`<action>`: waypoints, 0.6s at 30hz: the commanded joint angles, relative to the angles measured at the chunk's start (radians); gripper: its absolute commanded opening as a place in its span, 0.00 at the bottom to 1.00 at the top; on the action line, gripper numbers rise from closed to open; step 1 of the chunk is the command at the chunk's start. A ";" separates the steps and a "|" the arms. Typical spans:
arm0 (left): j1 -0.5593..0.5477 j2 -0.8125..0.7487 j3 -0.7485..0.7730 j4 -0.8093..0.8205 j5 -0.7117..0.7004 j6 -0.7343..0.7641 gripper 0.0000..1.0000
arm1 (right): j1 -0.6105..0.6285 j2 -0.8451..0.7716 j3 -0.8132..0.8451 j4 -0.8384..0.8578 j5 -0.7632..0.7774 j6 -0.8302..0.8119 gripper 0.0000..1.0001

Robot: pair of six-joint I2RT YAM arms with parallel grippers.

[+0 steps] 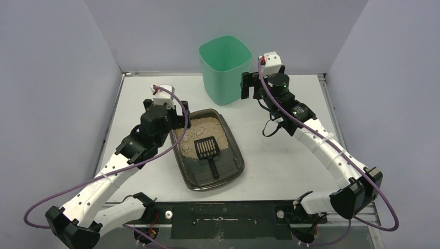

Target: Clean the litter box

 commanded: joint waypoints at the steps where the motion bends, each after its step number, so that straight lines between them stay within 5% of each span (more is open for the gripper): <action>1: -0.002 -0.040 -0.010 0.086 -0.050 0.015 0.97 | 0.001 0.063 0.054 0.113 -0.017 -0.039 1.00; 18: -0.003 -0.071 -0.040 0.093 -0.095 0.022 0.97 | -0.001 0.488 0.538 0.040 -0.310 -0.053 1.00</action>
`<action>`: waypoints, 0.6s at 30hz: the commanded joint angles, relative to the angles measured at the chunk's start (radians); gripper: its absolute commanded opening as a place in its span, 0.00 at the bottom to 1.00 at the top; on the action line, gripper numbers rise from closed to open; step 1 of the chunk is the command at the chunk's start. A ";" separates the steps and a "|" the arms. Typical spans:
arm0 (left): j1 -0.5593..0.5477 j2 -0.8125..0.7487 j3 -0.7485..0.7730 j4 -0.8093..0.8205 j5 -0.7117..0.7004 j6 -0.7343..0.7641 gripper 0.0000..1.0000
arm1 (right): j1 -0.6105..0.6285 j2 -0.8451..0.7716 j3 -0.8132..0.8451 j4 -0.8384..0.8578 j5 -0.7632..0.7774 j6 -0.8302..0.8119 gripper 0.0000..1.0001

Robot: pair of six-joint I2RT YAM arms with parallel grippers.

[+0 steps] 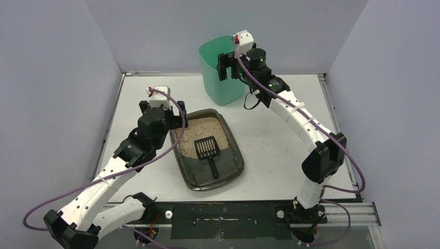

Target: Clean the litter box

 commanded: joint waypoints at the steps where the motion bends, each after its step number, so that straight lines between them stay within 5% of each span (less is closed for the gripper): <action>1: -0.002 -0.029 0.000 0.056 -0.029 0.014 0.97 | 0.000 0.113 0.174 -0.016 -0.123 -0.008 1.00; 9: -0.003 -0.028 -0.004 0.059 -0.039 0.021 0.97 | -0.005 0.332 0.458 -0.098 -0.204 0.024 1.00; 18: -0.006 -0.029 -0.006 0.059 -0.039 0.024 0.97 | -0.018 0.463 0.577 -0.140 -0.218 0.031 1.00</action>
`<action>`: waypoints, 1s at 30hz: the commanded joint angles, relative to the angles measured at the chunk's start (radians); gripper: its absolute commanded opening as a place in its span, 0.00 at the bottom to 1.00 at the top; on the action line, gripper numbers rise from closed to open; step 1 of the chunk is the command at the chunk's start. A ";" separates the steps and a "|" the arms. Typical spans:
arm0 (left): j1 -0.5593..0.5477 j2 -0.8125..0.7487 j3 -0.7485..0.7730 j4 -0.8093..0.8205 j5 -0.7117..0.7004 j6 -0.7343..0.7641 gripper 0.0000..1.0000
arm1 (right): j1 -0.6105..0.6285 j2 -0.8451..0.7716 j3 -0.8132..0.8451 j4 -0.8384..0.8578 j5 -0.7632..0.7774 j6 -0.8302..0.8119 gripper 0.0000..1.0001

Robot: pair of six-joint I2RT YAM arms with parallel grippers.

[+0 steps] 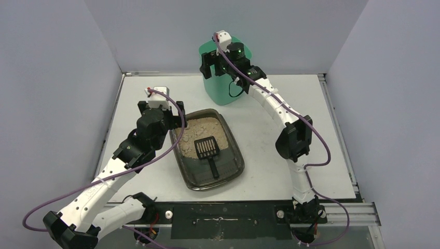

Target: Clean the litter box

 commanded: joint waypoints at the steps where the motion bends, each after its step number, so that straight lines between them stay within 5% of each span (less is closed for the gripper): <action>1: -0.006 -0.015 0.003 0.047 -0.015 0.010 0.97 | -0.014 0.030 0.093 -0.009 -0.020 0.005 1.00; 10: -0.009 -0.015 0.003 0.046 -0.019 0.016 0.97 | -0.023 0.085 0.117 -0.026 -0.040 0.012 0.95; 30: -0.009 -0.005 0.003 0.045 -0.023 0.021 0.97 | -0.001 0.045 0.059 -0.135 0.023 -0.094 0.57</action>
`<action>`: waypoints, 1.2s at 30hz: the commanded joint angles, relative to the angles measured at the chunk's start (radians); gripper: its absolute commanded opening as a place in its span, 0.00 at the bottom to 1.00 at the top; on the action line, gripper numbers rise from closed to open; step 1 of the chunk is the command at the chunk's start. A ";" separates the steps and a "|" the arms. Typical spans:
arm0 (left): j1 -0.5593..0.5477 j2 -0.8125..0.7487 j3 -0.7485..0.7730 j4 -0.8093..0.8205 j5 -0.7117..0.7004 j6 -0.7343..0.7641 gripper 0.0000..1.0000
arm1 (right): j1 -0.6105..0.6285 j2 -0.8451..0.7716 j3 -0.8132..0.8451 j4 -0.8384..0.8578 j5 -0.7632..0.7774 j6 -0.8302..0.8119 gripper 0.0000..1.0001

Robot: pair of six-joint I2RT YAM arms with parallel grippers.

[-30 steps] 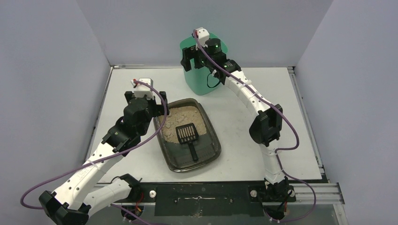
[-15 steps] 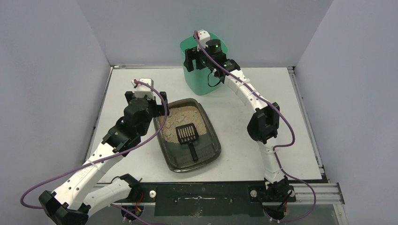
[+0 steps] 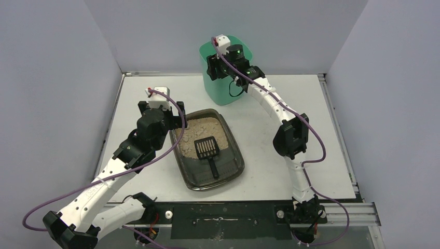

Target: Clean the litter box

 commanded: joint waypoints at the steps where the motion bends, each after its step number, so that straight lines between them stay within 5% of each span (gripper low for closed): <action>1: -0.002 -0.004 0.003 0.045 -0.018 0.013 0.97 | 0.019 -0.048 -0.021 -0.055 0.037 -0.040 0.55; 17: -0.003 -0.004 0.005 0.043 -0.014 0.012 0.97 | 0.038 -0.141 -0.090 -0.086 0.084 -0.047 0.00; 36: -0.009 0.006 0.003 0.044 -0.004 0.009 0.97 | 0.055 -0.473 -0.416 -0.069 0.263 0.003 0.00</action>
